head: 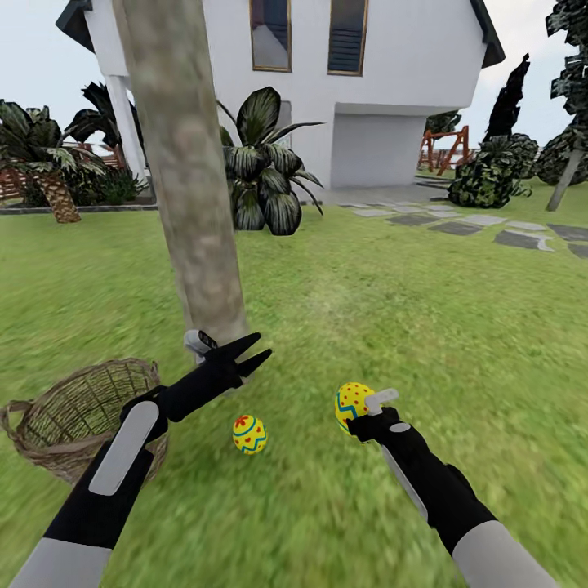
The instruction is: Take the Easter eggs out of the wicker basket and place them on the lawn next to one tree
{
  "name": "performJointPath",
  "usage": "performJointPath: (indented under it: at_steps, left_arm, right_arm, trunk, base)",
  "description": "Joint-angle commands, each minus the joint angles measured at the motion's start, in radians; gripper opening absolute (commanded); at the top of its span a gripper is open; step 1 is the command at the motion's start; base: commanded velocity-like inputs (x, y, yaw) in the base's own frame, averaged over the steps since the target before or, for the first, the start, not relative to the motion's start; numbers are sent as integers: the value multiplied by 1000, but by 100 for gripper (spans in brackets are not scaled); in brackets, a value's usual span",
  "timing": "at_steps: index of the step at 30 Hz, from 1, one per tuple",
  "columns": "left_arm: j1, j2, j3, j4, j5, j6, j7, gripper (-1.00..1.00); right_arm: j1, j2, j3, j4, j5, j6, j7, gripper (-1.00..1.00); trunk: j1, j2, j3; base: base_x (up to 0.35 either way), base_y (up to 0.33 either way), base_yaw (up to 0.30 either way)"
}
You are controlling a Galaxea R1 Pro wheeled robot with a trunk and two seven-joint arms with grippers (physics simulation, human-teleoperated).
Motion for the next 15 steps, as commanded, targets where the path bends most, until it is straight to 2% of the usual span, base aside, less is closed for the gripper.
performJointPath:
  at_steps: [1, 12, 15]
  left_arm:
    - [-1, 0, -1, 0, 5, 5, 1, 100]
    - [-1, 0, -1, -1, 6, 5, -2, 100]
    - [-1, -1, -2, -1, 7, 5, -5, 100]
  right_arm:
    - [0, -1, 4, -2, -9, 4, -9, -100]
    - [1, 1, 8, 4, -10, 3, -9, -100]
    - [0, 50, 48, 41, -11, -10, -8, -100]
  trunk:
    - [0, 0, -1]
    - [0, 0, -1]
    - [0, 0, -1]
  base:
    - [197, -303, 294]
    - [232, -270, 295]
    - [284, -208, 297]
